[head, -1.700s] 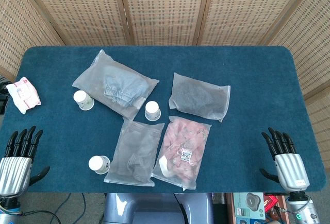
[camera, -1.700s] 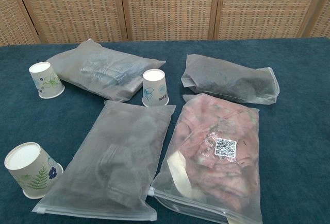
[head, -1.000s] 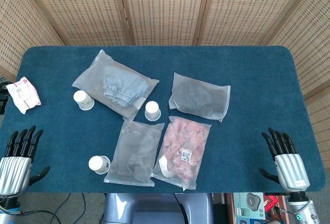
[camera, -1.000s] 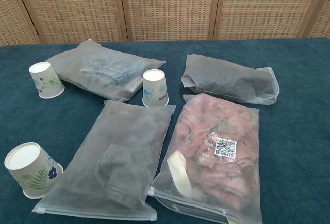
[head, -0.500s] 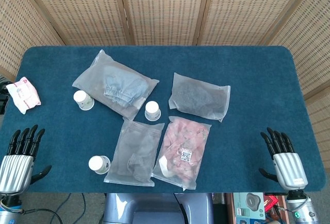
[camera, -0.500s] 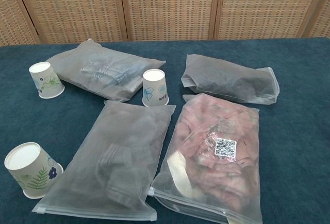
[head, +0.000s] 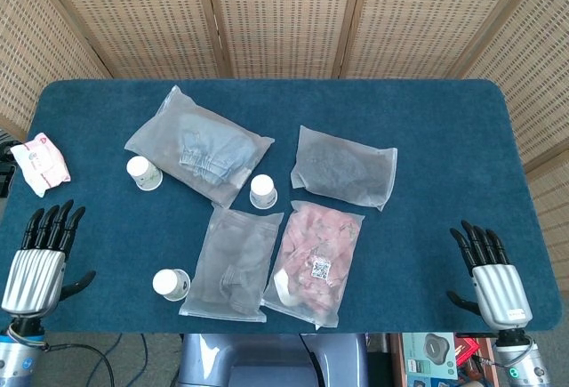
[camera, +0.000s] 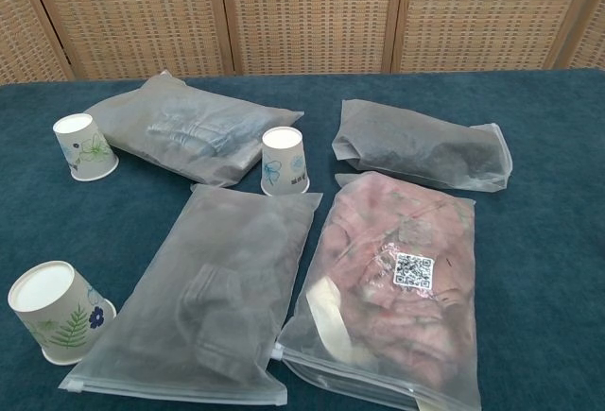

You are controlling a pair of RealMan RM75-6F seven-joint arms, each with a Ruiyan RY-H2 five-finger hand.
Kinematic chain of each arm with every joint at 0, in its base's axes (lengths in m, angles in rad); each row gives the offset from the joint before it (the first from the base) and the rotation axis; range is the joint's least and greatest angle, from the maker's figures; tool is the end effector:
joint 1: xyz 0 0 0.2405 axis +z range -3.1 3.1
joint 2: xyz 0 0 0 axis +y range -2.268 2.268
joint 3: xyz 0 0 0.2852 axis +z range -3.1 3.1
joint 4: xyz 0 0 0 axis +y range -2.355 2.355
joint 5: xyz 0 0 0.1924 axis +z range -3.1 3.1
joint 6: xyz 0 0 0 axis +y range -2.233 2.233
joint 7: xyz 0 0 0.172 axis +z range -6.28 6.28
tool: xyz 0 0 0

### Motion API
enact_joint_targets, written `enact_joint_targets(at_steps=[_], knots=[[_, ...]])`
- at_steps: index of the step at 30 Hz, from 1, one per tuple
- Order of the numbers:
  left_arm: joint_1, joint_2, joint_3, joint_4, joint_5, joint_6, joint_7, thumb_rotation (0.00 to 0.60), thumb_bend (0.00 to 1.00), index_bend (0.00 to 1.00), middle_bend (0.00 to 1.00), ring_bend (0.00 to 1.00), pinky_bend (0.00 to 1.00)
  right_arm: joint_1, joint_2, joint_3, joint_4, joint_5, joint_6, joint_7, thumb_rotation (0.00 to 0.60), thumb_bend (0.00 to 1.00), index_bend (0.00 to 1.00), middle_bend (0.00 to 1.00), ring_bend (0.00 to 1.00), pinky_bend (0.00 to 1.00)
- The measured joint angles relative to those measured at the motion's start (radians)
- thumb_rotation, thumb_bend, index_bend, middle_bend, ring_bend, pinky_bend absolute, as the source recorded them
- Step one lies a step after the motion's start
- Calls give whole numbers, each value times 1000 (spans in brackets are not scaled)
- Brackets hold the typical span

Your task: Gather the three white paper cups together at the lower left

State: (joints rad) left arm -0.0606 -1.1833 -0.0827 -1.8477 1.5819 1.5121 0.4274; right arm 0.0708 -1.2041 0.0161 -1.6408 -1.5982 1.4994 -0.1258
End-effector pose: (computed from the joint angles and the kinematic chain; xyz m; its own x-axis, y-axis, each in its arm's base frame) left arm -0.2671 0.2037 0.1606 0.5101 -0.0640 0.8577 0.8547 -0.0739 -0.5138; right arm -0.3074 -0.1970 0.1483 0.4140 -0.0220 0.9100 -0.9066 -0.0996 0.4101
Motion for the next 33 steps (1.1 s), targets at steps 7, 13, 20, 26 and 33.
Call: enact_joint_targets(at_steps=[7,13,20,26,33], knots=[[-92,36,-93,-33,-150,-112,16,600,144,8,0,0,0,0,4,1,1,2,1,7,600,93,0,0,0,0],[-188,51,-168,-24,-329,-229,53,600,144,93,0,0,0,1,4,2,2,7,-5,11,600,94,0,0,0,0],[-326,53,-237,58,-562,-370,116,600,143,165,0,0,0,3,5,6,5,17,-9,18,600,94,0,0,0,0],[-442,25,-259,175,-736,-470,191,600,144,171,0,0,0,3,7,9,7,24,-10,24,600,93,0,0,0,0],[-546,-14,-263,274,-926,-540,279,600,144,171,0,0,0,4,12,16,11,36,-12,43,600,93,0,0,0,0]])
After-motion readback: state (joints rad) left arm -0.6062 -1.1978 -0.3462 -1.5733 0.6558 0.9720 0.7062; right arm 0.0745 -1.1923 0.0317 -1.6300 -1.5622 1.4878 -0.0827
